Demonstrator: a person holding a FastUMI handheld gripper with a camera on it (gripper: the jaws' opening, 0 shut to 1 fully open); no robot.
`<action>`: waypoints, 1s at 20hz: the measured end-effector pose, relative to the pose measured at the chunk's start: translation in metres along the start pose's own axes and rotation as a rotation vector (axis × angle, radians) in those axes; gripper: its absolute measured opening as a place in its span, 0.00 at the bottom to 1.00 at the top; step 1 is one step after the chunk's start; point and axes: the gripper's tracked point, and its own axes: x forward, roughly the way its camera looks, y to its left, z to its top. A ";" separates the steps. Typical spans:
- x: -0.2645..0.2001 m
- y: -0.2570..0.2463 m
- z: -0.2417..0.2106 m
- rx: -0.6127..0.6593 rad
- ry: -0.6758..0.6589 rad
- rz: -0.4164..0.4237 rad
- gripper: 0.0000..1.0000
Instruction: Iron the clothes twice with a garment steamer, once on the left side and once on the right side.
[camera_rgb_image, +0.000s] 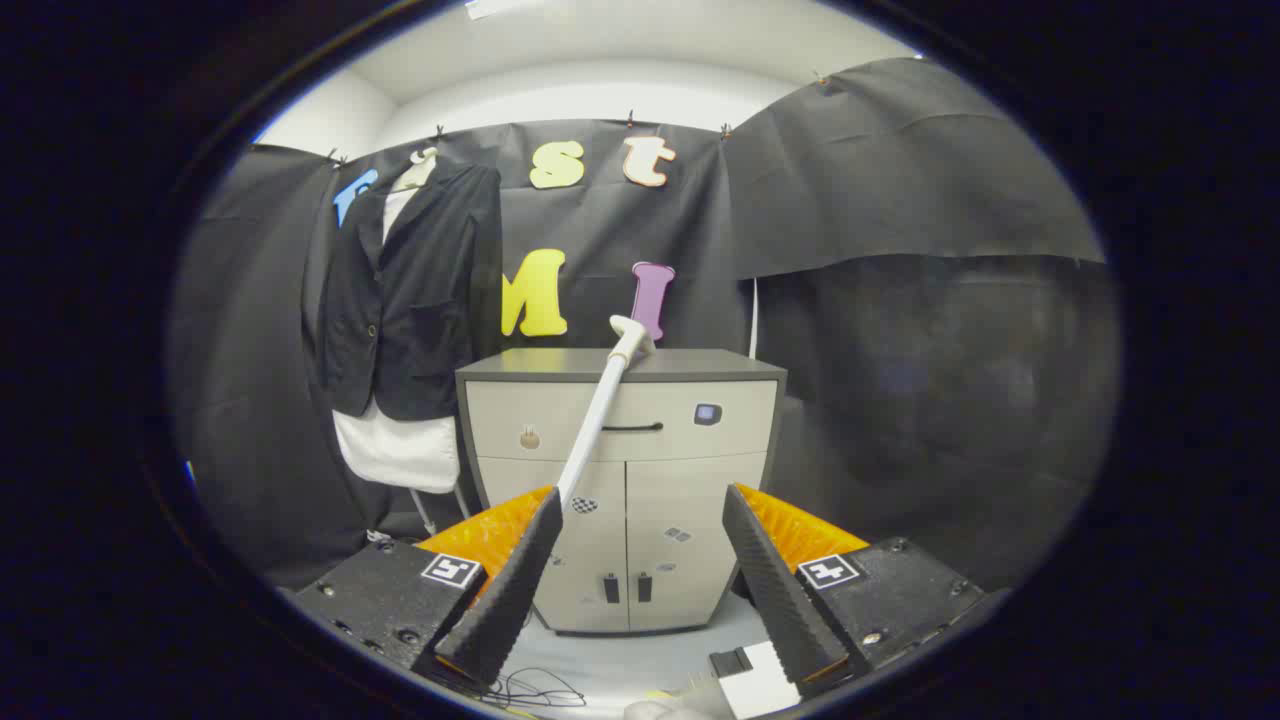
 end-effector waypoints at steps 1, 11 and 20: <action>0.000 -0.001 0.002 0.005 -0.002 0.000 1.00; -0.006 -0.001 0.001 0.029 -0.008 -0.002 1.00; -0.017 -0.002 0.026 0.008 -0.061 -0.028 1.00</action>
